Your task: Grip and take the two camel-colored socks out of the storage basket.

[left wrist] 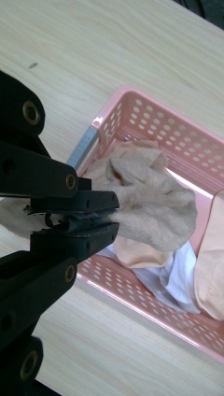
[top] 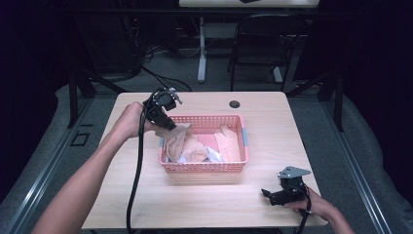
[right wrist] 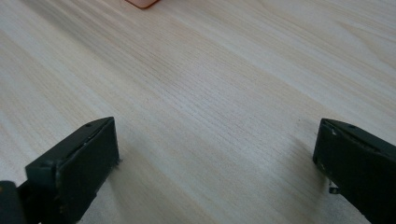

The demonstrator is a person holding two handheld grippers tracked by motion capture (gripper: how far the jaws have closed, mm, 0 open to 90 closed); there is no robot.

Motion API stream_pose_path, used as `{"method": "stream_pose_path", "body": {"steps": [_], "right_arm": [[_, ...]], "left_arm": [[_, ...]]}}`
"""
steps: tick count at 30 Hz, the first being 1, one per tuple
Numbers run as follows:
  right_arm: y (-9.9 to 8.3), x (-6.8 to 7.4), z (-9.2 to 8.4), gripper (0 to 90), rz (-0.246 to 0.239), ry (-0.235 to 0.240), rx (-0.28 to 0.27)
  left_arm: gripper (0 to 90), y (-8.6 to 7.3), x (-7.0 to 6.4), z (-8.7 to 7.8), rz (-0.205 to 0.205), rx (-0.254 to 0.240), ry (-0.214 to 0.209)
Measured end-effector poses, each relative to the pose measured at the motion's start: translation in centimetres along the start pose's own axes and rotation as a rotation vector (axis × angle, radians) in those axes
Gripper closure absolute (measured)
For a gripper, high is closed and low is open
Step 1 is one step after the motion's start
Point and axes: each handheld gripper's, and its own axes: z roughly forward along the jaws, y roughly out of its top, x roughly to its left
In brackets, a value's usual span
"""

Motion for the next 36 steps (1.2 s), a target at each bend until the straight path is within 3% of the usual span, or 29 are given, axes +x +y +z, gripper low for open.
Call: {"method": "stream_pose_path", "body": {"steps": [10, 18, 30, 36], "right_arm": [[0.0, 0.0, 0.0, 0.0, 0.000, 0.000, 0.000], [0.0, 0.0, 0.0, 0.0, 0.001, 0.000, 0.000], [0.0, 0.0, 0.0, 0.0, 0.000, 0.000, 0.000], [0.0, 0.0, 0.0, 0.0, 0.000, 0.000, 0.000]], "left_arm": [[82.9, 0.2, 0.4, -2.4, 0.010, 0.023, 0.034], [82.9, -0.5, 1.1, -3.7, -0.007, 0.039, 0.050], [82.8, -2.4, 2.5, -6.1, -0.054, 0.047, 0.088], [82.8, -3.7, 3.5, -6.9, -0.089, 0.077, 0.109]]}}
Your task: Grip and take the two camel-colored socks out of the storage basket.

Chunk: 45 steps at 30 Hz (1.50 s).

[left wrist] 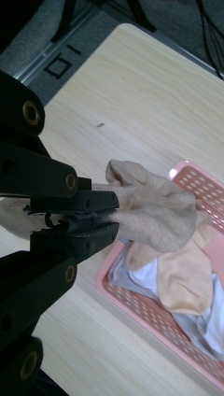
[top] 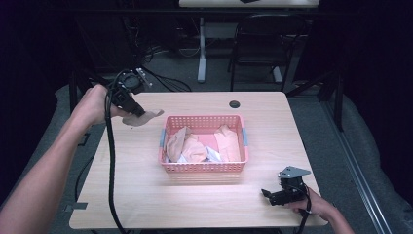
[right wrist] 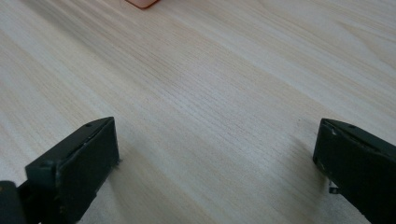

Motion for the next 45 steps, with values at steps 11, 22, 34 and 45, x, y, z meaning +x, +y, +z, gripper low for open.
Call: {"method": "stream_pose_path", "body": {"steps": [11, 22, 34, 45], "right_arm": [[0.0, 0.0, 0.0, 0.0, 0.000, 0.000, 0.000], [0.0, 0.0, 0.0, 0.0, 0.000, 0.000, 0.000], [0.0, 0.0, 0.0, 0.0, 0.000, 0.000, 0.000], [0.0, 0.0, 0.0, 0.0, 0.000, 0.000, 0.001]], "left_arm": [[82.8, -2.9, 3.0, -0.1, -0.101, 0.033, 0.021], [82.9, -5.7, 5.7, 2.7, -0.221, 0.077, 0.011], [82.8, -8.0, 6.3, 8.3, -0.312, 0.103, -0.014], [82.8, -10.5, 7.0, 13.2, -0.387, 0.127, -0.049]]}}
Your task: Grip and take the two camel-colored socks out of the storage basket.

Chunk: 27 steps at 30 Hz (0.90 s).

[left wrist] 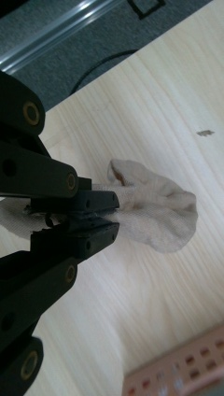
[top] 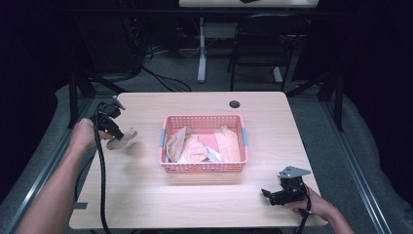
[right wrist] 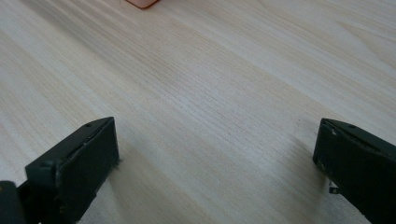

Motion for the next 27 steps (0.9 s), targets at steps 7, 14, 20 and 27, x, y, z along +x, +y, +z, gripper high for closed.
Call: {"method": "stream_pose_path", "body": {"steps": [7, 14, 20, 27], "right_arm": [[0.0, 0.0, 0.0, 0.0, 0.002, 0.001, -0.003], [0.0, 0.0, 0.0, 0.0, 0.001, 0.001, -0.002], [0.0, 0.0, 0.0, 0.0, 0.002, 0.000, -0.002], [0.0, 0.0, 0.0, 0.0, 0.001, 0.000, -0.002]], "left_arm": [[82.7, -1.0, 0.9, 2.7, -0.046, 0.008, -0.022], [82.4, -1.4, 1.4, 4.7, -0.090, 0.012, -0.063], [81.3, -1.6, 1.2, 6.1, -0.094, 0.034, -0.060], [67.5, -1.7, 1.4, 5.9, -0.119, 0.002, -0.068]]}}
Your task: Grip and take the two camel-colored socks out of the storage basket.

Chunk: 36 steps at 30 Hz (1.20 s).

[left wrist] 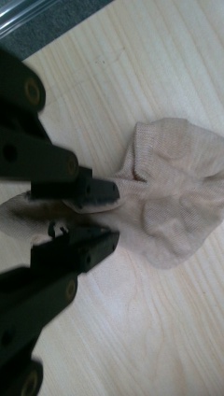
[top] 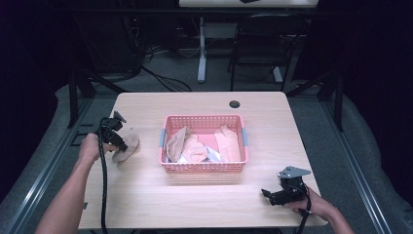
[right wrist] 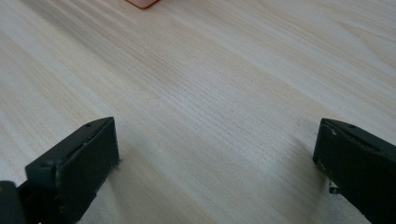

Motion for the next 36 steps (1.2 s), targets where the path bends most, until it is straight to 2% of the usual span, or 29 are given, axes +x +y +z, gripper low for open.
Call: {"method": "stream_pose_path", "body": {"steps": [2, 4, 6, 7, 8, 11, 15, 17, 24, 26, 32, 36], "right_arm": [[0.0, 0.0, 0.0, 0.0, 0.001, 0.000, 0.000], [0.0, 0.0, 0.0, 0.0, 0.000, 0.000, 0.000], [0.0, 0.0, 0.0, 0.0, 0.001, 0.000, 0.000], [0.0, 0.0, 0.0, 0.0, 0.001, 0.000, -0.001], [0.0, 0.0, 0.0, 0.0, 0.001, 0.000, 0.000], [0.0, 0.0, 0.0, 0.0, 0.001, 0.000, 0.000], [0.0, 0.0, 0.0, 0.0, 0.001, 0.000, 0.000], [0.0, 0.0, 0.0, 0.0, 0.001, 0.000, 0.000], [0.0, 0.0, 0.0, 0.0, 0.000, 0.000, 0.000], [0.0, 0.0, 0.0, 0.0, 0.001, 0.000, -0.001], [0.0, 0.0, 0.0, 0.0, 0.001, 0.000, 0.000], [0.0, 0.0, 0.0, 0.0, 0.000, 0.000, 0.000]], "left_arm": [[48.4, -0.1, 0.0, -0.5, -0.005, -0.026, 0.019], [32.8, -0.4, 0.0, -1.6, 0.014, -0.093, -0.002], [20.5, -0.5, -0.2, -2.1, 0.019, -0.125, 0.000], [15.5, -0.7, -0.3, -2.6, 0.021, -0.156, -0.017], [12.5, -0.7, -0.4, -2.9, 0.025, -0.166, -0.019], [0.5, -0.7, -1.2, -4.4, 0.045, -0.264, -0.012], [0.0, -0.7, -2.2, -5.5, 0.071, -0.341, -0.028], [0.0, -0.6, -2.8, -5.9, 0.091, -0.381, -0.013], [0.0, -0.2, -4.3, -6.4, 0.130, -0.496, -0.026], [0.0, 0.0, -4.6, -6.4, 0.126, -0.510, -0.049], [0.0, 0.7, -6.0, -6.7, 0.149, -0.551, -0.056], [0.0, 1.5, -7.1, -6.9, 0.184, -0.553, -0.069]]}}
